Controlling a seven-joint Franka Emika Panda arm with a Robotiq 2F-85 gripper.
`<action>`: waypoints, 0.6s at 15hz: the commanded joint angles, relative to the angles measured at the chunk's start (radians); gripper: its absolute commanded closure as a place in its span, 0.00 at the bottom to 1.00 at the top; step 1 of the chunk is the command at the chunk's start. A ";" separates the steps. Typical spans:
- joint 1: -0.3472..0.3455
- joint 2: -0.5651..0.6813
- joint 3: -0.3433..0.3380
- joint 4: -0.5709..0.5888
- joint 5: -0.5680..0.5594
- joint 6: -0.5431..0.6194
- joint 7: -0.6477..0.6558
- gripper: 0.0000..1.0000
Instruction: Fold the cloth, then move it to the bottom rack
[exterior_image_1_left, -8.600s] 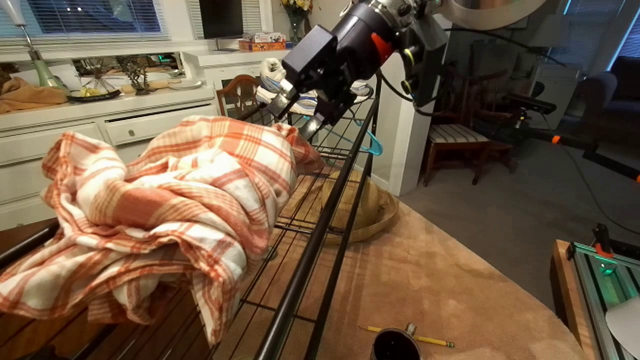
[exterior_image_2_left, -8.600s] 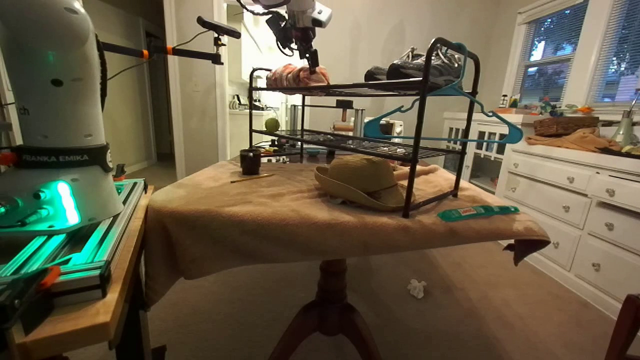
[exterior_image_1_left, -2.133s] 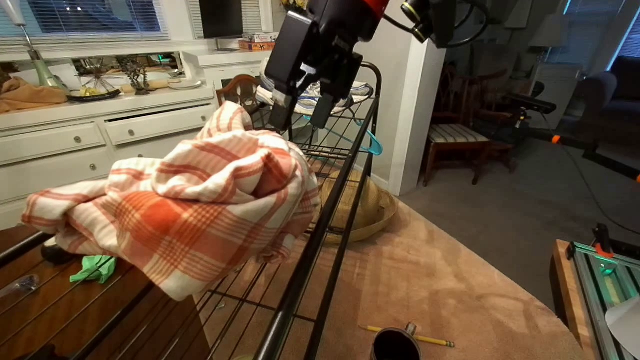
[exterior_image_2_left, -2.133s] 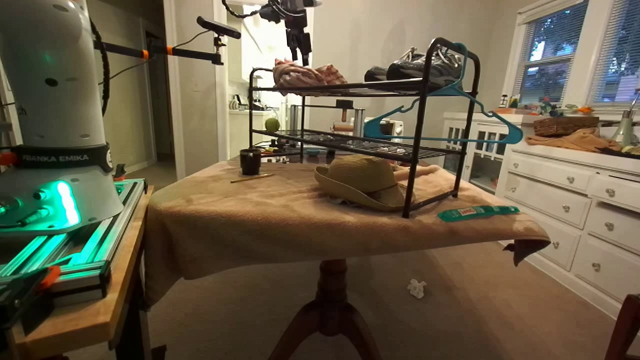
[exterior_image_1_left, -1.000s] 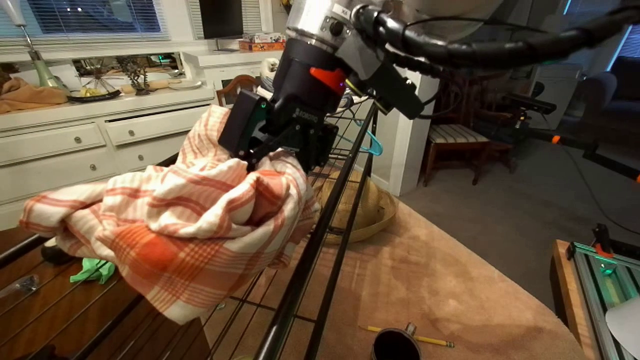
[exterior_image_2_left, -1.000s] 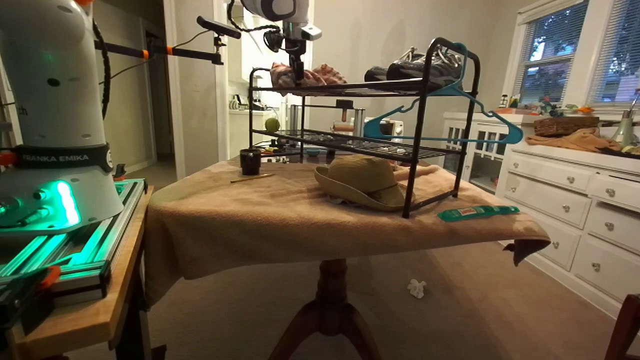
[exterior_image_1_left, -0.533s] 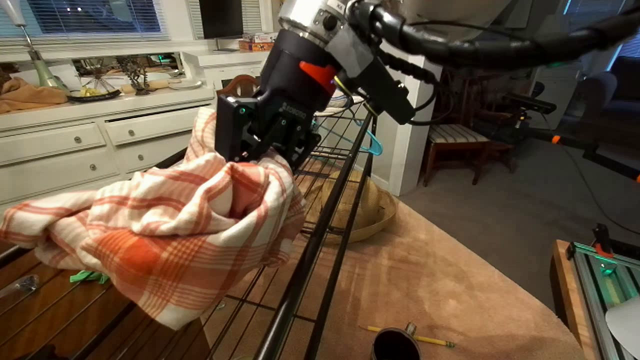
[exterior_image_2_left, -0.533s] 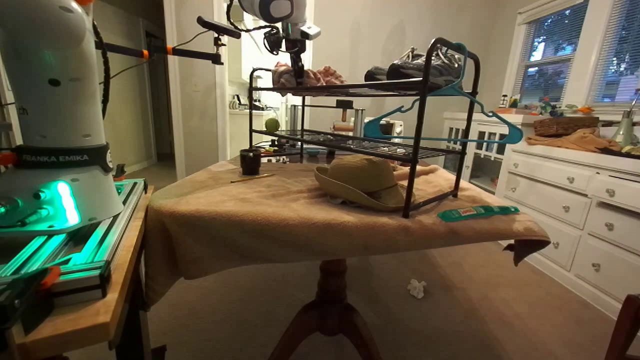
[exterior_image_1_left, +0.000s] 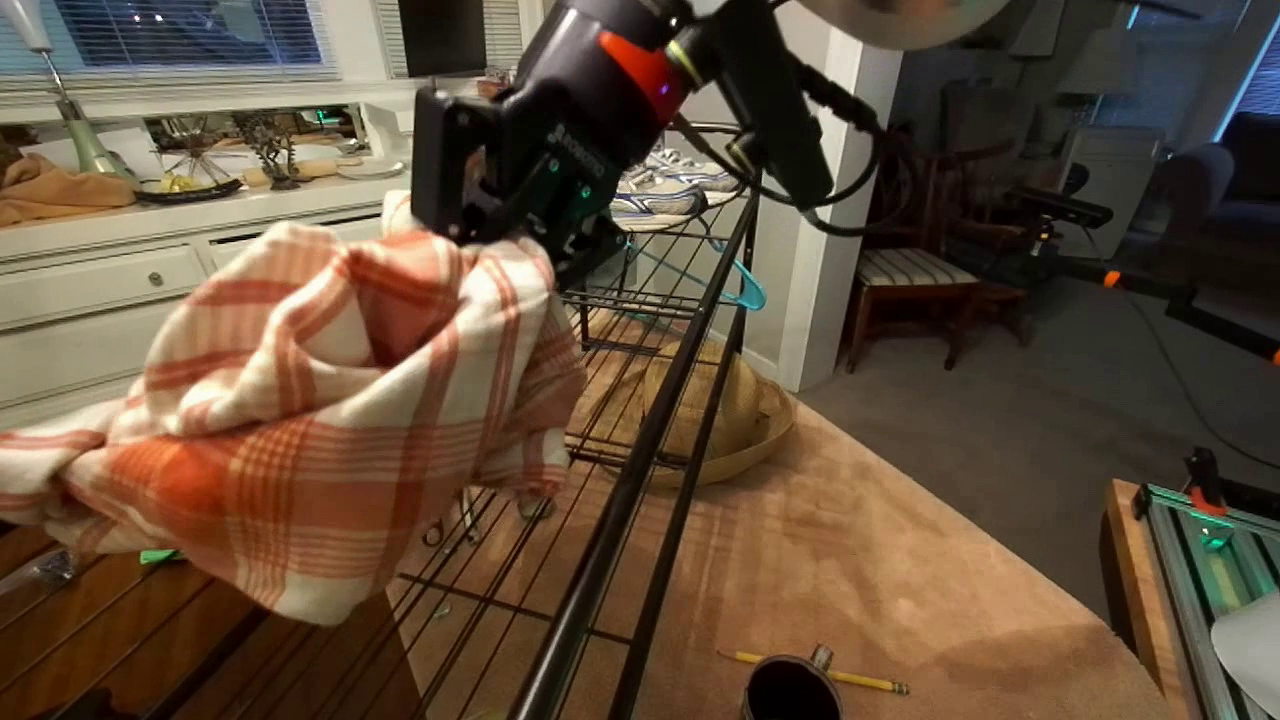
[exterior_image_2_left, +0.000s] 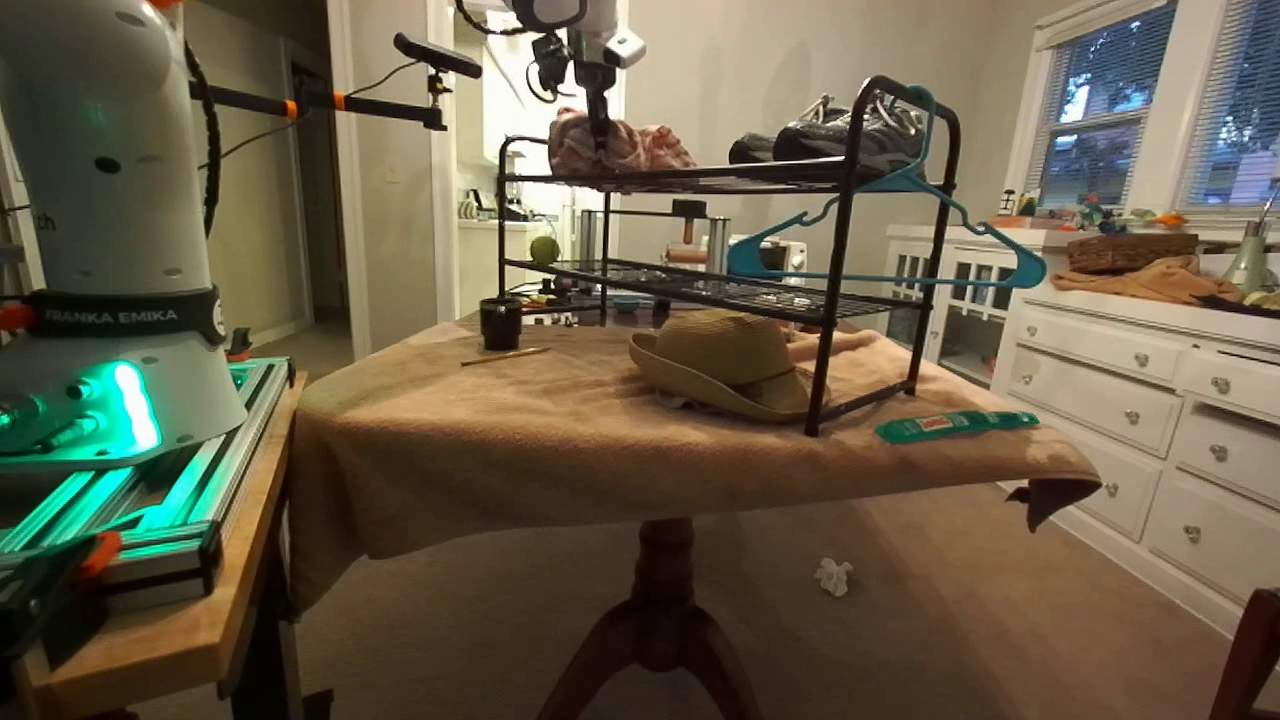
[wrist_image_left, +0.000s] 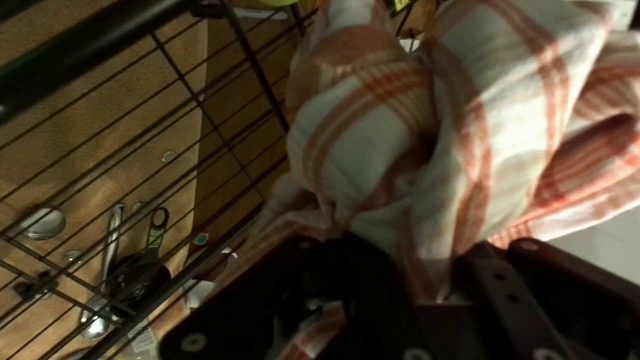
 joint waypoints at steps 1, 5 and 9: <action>-0.045 -0.143 -0.038 -0.016 0.181 -0.206 -0.136 0.93; -0.073 -0.272 -0.153 -0.043 0.305 -0.541 -0.252 0.93; -0.125 -0.358 -0.239 -0.075 0.287 -0.818 -0.318 0.93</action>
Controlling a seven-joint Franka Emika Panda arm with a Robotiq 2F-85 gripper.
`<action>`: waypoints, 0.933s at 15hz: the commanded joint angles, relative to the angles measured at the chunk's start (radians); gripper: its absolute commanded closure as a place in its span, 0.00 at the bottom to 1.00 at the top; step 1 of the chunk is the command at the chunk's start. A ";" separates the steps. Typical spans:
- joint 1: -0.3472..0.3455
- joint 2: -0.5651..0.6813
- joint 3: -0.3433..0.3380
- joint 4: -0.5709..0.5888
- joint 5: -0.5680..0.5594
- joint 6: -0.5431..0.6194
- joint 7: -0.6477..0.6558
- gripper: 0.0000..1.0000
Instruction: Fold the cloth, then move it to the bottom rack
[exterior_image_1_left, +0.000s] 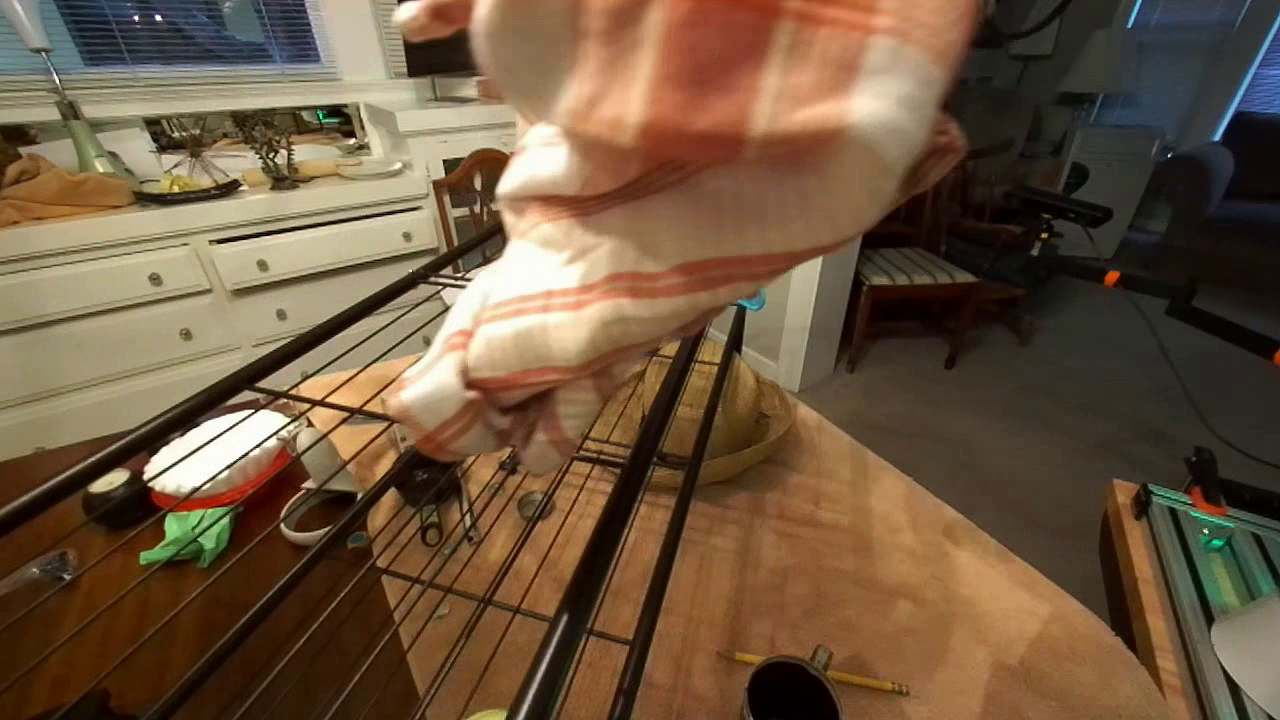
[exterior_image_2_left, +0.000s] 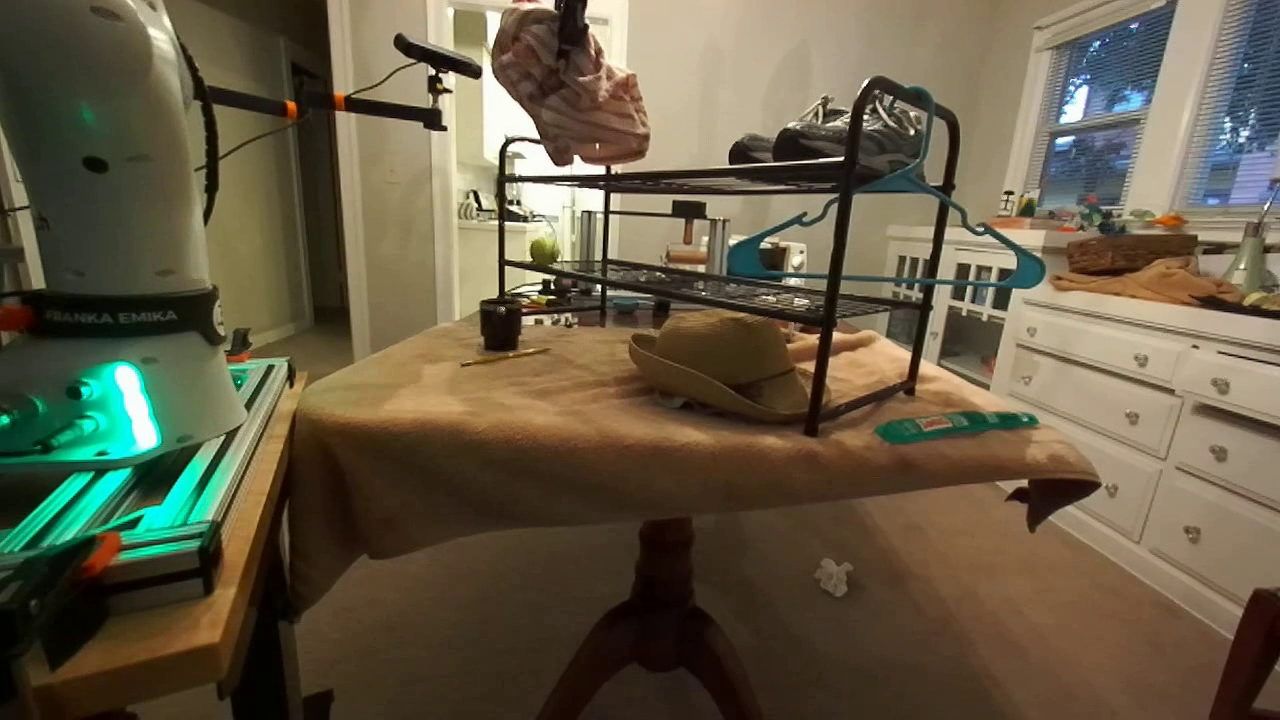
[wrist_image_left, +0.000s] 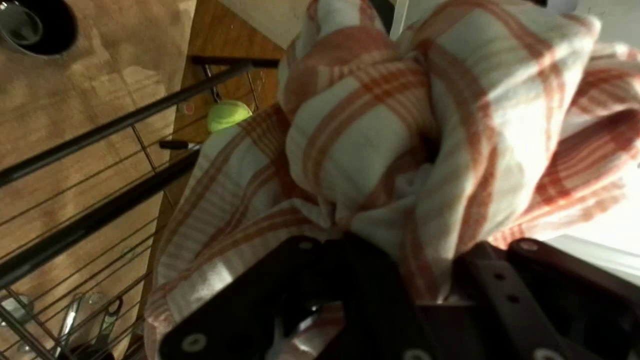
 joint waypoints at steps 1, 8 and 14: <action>-0.043 -0.089 -0.051 -0.077 0.000 -0.174 -0.088 0.93; -0.102 -0.173 -0.068 -0.236 -0.189 -0.208 -0.326 0.93; -0.102 -0.234 -0.076 -0.417 -0.154 -0.121 -0.392 0.93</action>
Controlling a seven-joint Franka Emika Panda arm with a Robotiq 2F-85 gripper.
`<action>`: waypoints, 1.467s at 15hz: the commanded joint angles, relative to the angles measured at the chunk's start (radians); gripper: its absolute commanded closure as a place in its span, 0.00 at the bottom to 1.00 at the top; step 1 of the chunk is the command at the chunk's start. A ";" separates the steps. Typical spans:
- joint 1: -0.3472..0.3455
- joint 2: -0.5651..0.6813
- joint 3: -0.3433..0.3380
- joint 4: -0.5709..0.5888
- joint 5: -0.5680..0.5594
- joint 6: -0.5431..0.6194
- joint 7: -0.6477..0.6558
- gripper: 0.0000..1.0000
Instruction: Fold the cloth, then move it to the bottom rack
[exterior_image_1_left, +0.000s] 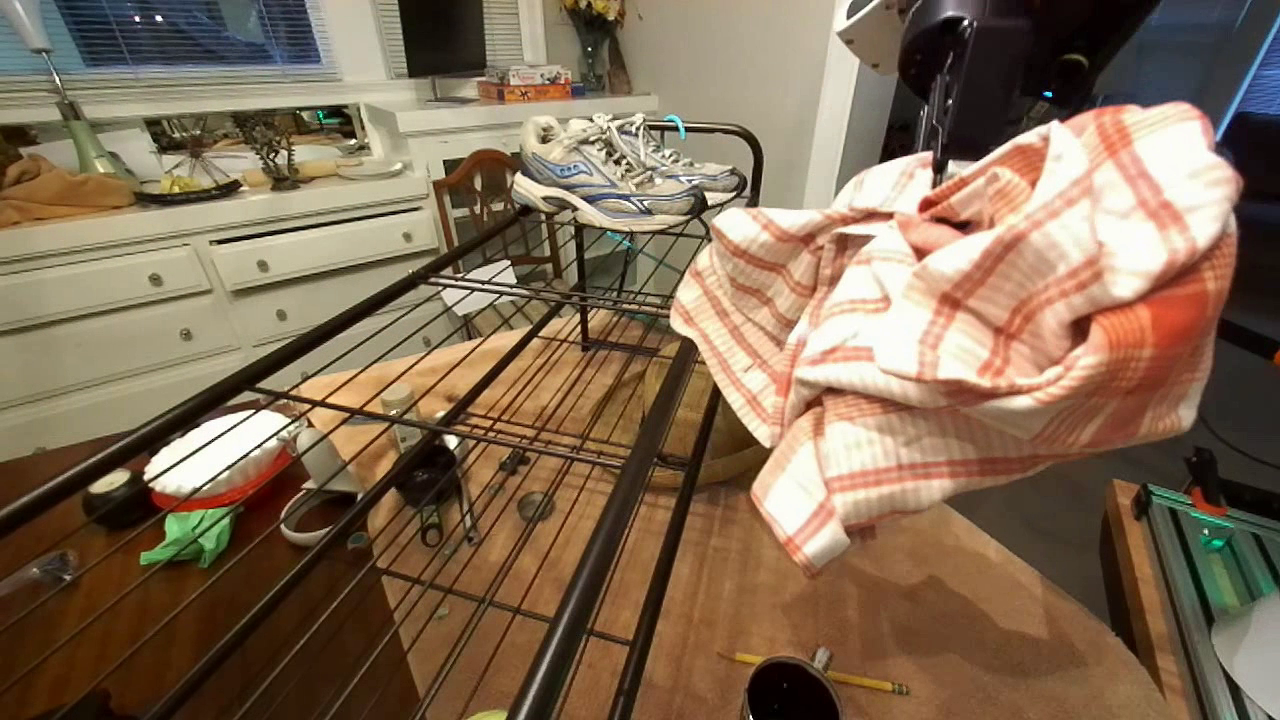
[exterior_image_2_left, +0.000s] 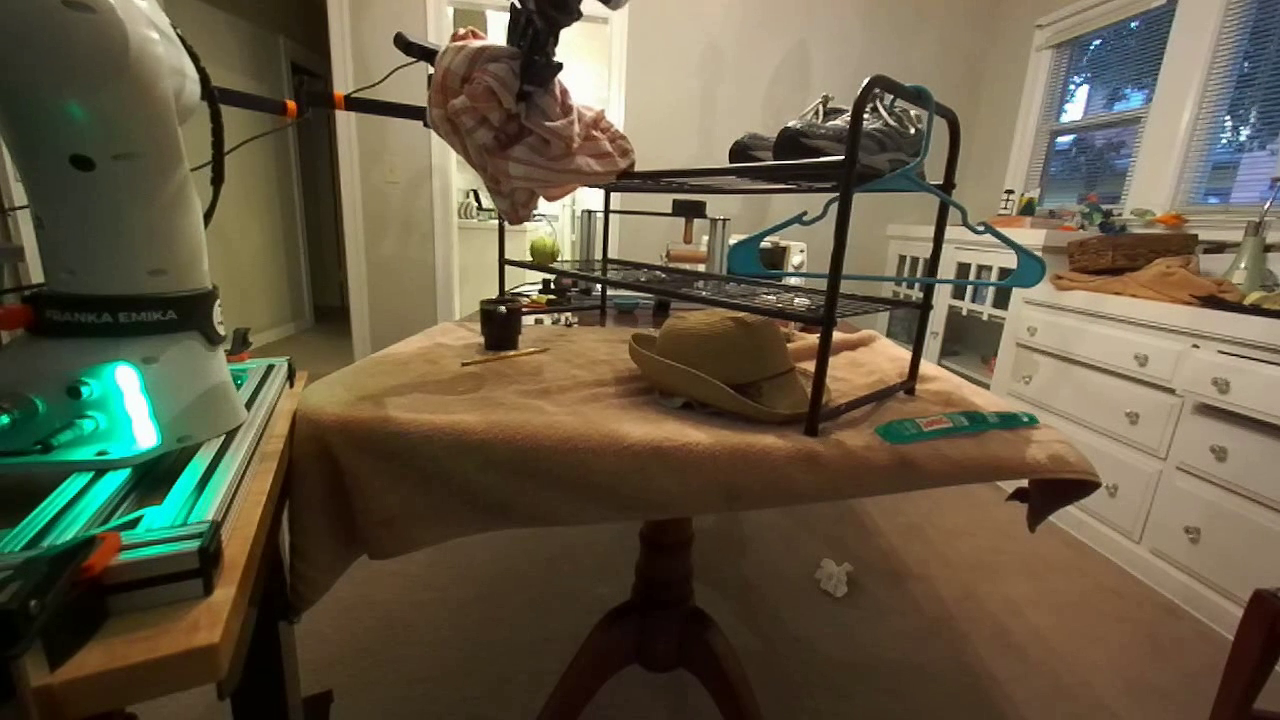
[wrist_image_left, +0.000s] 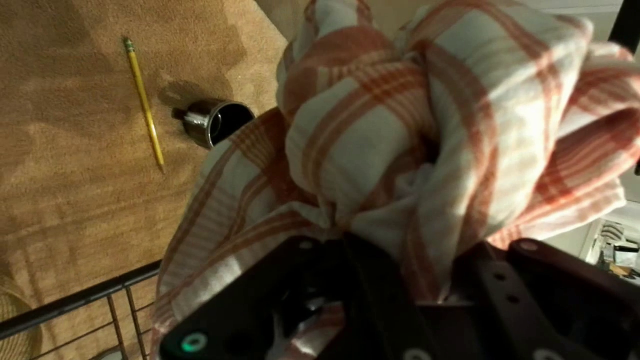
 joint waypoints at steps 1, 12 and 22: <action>-0.005 -0.089 -0.002 -0.155 0.044 0.090 -0.006 0.93; 0.039 -0.142 0.075 -0.506 0.543 0.628 0.044 0.93; 0.102 -0.121 0.245 -0.506 1.322 1.108 -0.330 0.93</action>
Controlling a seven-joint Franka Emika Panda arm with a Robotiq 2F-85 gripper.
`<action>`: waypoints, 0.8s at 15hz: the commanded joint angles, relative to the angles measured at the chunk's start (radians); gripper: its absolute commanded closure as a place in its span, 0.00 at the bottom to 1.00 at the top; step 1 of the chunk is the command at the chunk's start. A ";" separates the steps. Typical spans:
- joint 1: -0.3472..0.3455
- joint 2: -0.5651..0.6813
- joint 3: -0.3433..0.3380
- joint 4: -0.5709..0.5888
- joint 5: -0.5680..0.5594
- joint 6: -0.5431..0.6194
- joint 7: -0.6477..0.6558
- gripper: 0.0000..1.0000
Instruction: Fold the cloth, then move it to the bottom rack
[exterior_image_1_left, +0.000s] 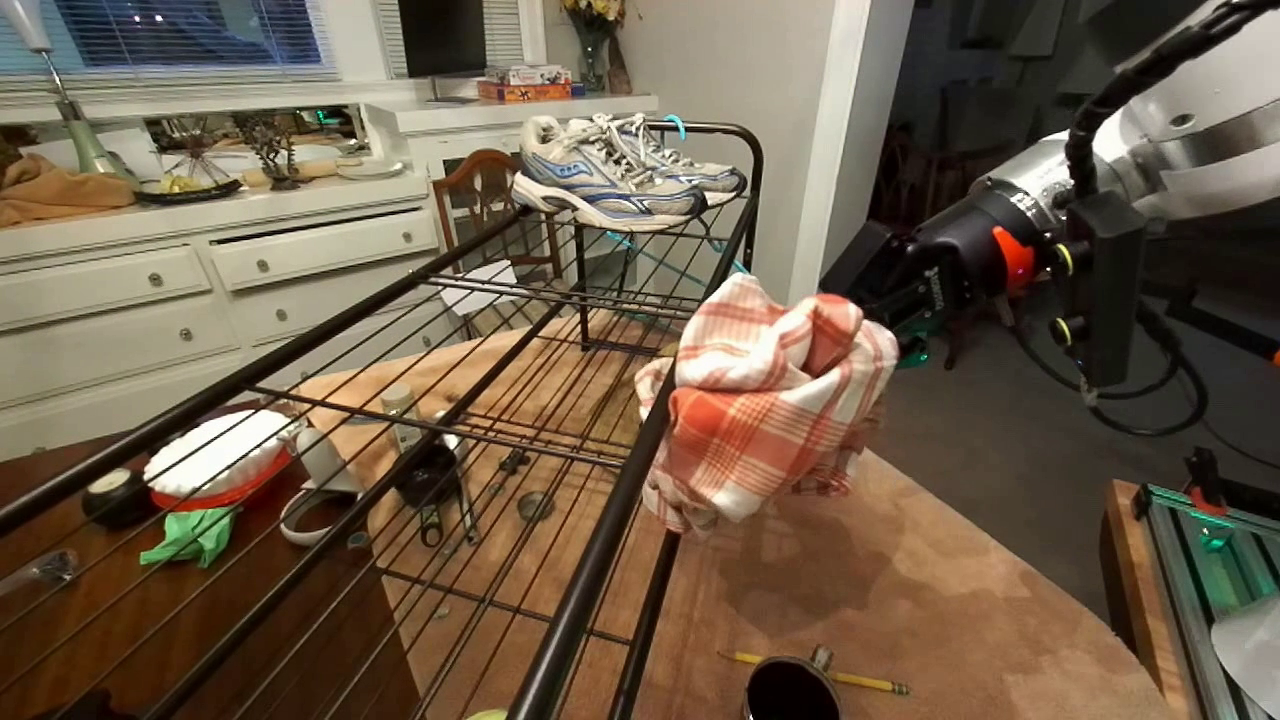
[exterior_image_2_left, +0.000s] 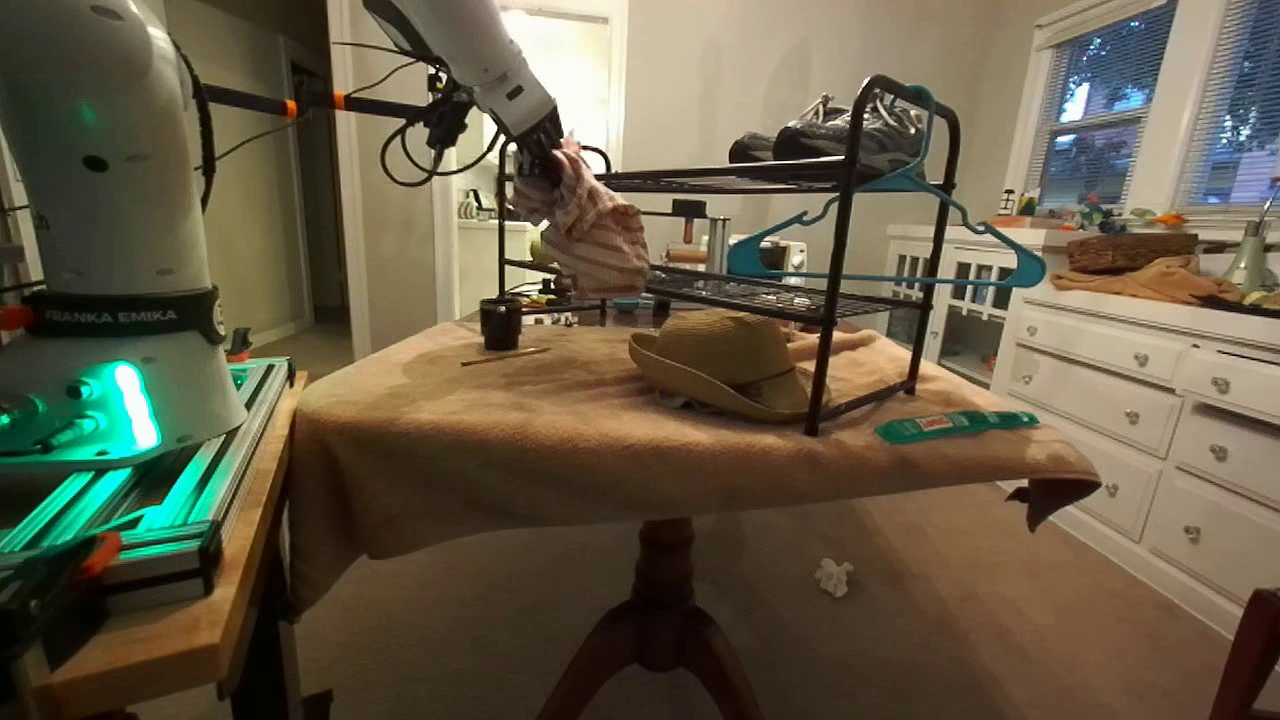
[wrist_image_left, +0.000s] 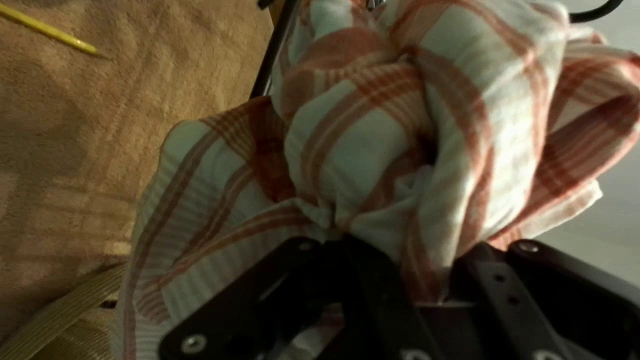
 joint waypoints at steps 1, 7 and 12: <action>-0.015 0.005 0.068 0.000 0.248 0.082 -0.185 0.93; -0.053 0.076 0.153 0.007 0.394 0.088 -0.402 0.93; -0.101 0.154 0.250 0.081 0.431 0.158 -0.581 0.93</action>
